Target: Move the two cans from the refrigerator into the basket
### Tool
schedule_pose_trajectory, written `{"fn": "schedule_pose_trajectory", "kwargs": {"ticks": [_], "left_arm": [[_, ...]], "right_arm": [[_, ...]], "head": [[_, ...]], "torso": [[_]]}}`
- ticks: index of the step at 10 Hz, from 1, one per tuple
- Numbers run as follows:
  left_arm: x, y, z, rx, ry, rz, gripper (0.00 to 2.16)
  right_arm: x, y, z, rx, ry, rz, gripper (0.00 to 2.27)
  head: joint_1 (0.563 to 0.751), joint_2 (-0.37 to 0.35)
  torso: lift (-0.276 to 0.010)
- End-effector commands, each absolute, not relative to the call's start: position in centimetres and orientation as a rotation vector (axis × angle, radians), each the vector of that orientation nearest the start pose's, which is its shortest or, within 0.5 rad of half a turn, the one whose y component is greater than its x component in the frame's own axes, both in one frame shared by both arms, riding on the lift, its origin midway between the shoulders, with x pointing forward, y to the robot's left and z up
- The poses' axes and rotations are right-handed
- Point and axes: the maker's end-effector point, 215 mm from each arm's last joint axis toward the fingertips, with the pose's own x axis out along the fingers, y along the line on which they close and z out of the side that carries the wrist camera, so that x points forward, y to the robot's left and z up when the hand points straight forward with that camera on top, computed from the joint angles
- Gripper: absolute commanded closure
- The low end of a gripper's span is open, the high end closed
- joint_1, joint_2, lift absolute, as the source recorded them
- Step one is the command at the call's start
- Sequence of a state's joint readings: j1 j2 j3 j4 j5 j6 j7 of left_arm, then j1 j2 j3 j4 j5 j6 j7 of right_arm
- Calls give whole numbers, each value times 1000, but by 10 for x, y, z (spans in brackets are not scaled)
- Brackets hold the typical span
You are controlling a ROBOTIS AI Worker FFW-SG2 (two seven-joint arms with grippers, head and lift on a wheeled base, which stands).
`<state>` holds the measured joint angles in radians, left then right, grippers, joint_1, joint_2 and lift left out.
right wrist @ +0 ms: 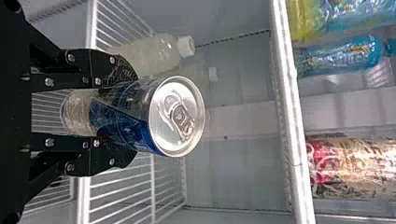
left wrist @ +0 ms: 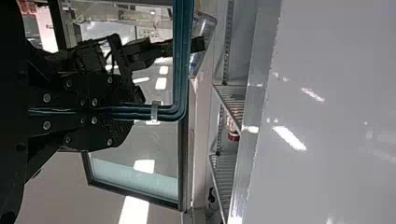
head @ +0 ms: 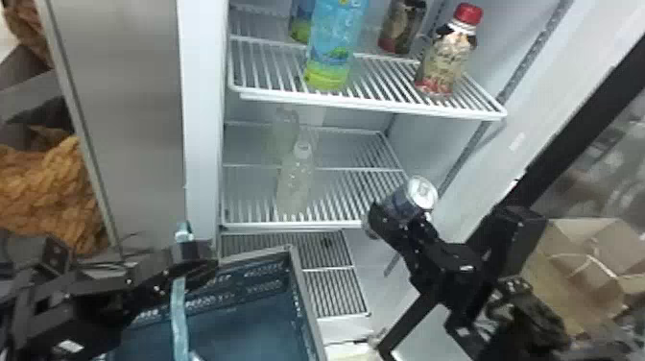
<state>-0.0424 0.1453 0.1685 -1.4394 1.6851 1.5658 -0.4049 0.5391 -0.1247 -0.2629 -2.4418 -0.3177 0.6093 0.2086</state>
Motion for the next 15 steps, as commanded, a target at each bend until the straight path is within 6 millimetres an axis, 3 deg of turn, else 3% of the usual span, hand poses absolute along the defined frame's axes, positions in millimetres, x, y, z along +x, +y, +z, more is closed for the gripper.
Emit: {"fn": "schedule_pose_trajectory", "kwargs": {"ticks": [1, 6, 10, 12, 15], "left_arm": [[356, 47, -273, -1594, 871, -1315, 1199], [356, 45, -273, -1594, 875, -1316, 1199], [357, 44, -272, -1595, 870, -1319, 1199], [358, 43, -271, -1593, 869, -1320, 1199], [358, 43, -270, -1596, 866, -1322, 1199]], "right_arm": [[402, -266, -287, 98, 254, 172, 1277], [363, -220, -247, 164, 229, 288, 1277], [338, -155, -229, 291, 241, 448, 1277], [328, -125, -243, 337, 301, 522, 1277], [319, -106, -278, 362, 408, 579, 1277]], "head": [[695, -318], [695, -292], [695, -228], [695, -185], [695, -121]], "torso": [[-218], [-218], [-218], [-218], [-218]]}}
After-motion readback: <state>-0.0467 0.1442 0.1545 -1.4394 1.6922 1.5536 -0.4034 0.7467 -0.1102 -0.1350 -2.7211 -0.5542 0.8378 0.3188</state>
